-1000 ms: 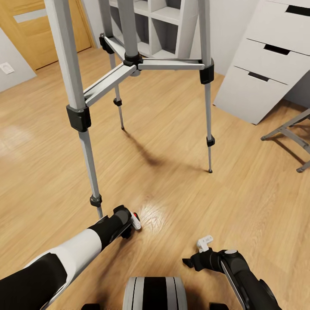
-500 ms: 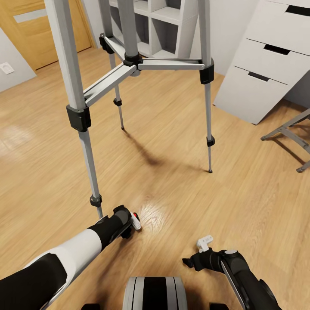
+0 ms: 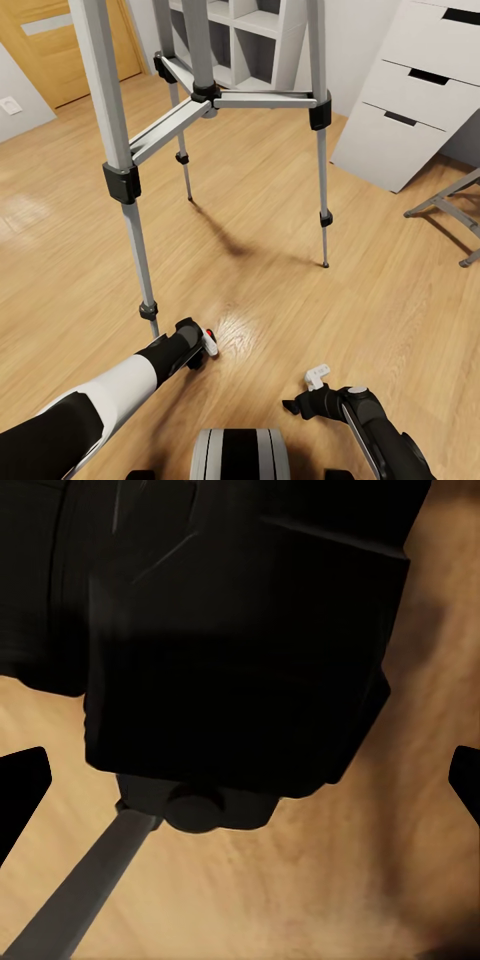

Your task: Attach the digital camera to the camera tripod in the bedroom.

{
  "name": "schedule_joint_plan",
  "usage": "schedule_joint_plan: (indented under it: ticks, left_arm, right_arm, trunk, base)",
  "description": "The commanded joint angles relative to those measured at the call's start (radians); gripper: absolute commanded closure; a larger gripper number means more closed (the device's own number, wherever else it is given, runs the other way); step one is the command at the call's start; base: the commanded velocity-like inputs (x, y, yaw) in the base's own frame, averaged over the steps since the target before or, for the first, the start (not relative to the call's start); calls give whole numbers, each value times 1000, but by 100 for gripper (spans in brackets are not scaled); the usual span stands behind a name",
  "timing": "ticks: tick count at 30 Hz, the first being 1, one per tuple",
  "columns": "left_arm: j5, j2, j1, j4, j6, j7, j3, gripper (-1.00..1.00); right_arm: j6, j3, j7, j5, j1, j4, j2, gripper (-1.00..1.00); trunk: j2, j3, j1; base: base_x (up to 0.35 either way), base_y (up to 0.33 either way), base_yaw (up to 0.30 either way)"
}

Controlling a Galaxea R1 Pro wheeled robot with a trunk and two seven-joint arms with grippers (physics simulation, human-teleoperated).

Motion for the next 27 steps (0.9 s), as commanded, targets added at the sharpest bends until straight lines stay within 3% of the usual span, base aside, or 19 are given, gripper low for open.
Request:
schedule_joint_plan:
  ticks: [1,5,11,19,22,27]
  left_arm:
    - [-4,1,-1,-1,3,-6,-5,-100]
    - [-4,1,-2,-1,3,-6,-5,-100]
    - [-4,1,-2,-1,3,-6,-5,-100]
    - [-4,2,-1,-2,3,-5,-5,-100]
    - [-4,2,-1,-2,3,-5,-5,-100]
    - [-4,1,-1,-2,1,-5,-5,-100]
  right_arm:
    - [2,1,7,11,0,-1,-1,-100]
    - [2,0,7,11,0,-1,-1,-100]
    - [2,0,7,11,0,-1,-1,-100]
    - [1,0,9,9,0,-15,-1,-100]
    - [5,-1,11,6,0,-76,-1,-100]
    - [26,-7,13,1,19,-270,-2,-100]
  trunk:
    - [0,-1,0]
    - [0,-1,0]
    - [-2,-24,3]
    - [-2,-24,3]
    - [-2,-24,3]
    - [-2,-24,3]
  base:
    - [0,0,0]
    - [0,0,0]
    - [0,0,0]
    - [0,0,0]
    - [0,0,0]
    - [0,0,0]
